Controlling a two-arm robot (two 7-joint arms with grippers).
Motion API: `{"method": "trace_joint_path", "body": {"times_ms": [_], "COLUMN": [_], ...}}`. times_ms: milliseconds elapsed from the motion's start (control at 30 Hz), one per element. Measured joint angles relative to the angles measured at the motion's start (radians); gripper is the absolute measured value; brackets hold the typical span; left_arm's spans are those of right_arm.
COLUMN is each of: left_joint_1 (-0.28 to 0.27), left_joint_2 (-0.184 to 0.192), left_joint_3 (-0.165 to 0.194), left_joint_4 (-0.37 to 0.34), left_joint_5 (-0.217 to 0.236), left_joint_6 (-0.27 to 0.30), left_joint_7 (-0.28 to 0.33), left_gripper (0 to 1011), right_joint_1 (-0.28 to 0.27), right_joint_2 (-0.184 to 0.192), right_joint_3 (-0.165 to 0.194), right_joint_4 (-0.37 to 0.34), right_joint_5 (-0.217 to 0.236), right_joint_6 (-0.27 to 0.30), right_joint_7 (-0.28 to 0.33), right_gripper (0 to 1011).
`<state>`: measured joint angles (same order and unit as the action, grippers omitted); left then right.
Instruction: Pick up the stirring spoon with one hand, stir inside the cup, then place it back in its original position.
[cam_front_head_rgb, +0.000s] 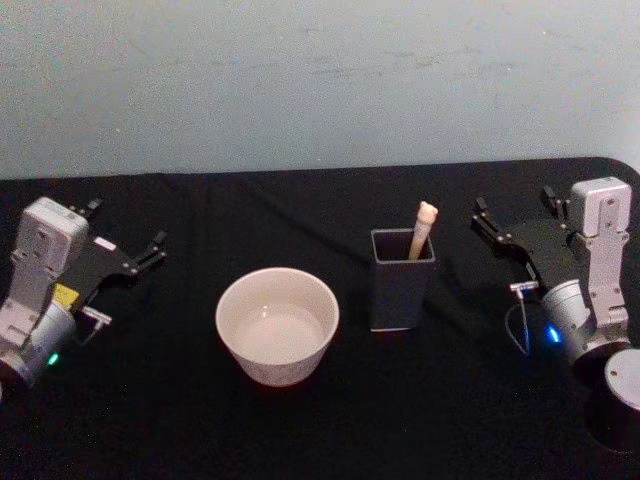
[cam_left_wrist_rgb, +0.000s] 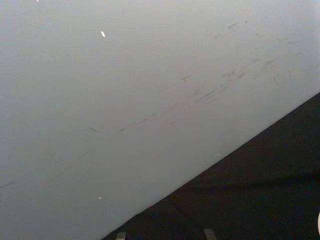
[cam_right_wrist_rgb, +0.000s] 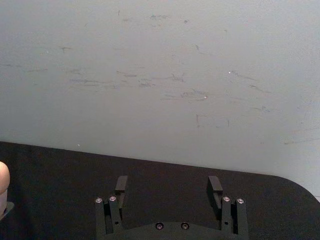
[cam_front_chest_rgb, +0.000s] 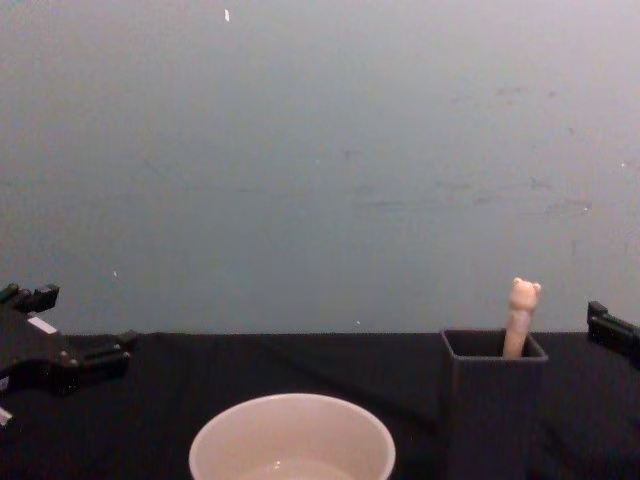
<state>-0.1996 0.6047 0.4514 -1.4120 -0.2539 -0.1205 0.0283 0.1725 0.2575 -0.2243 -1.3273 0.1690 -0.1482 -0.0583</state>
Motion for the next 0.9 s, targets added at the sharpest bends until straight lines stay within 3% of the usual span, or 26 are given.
{"method": "trace_joint_path", "body": {"times_ms": [900], "left_joint_1": [0.000], "left_joint_2": [0.000], "left_joint_3": [0.000], "left_joint_4": [0.000], "left_joint_5": [0.000], "left_joint_6": [0.000], "left_joint_7": [0.000], "left_gripper": [1001], "right_joint_1": [0.000], "right_joint_2": [0.001], "right_joint_3": [-0.001], "right_joint_4": [-0.002], "right_joint_5": [0.000], "right_joint_6": [-0.002], "right_joint_7": [0.000], "right_gripper": [1000]}}
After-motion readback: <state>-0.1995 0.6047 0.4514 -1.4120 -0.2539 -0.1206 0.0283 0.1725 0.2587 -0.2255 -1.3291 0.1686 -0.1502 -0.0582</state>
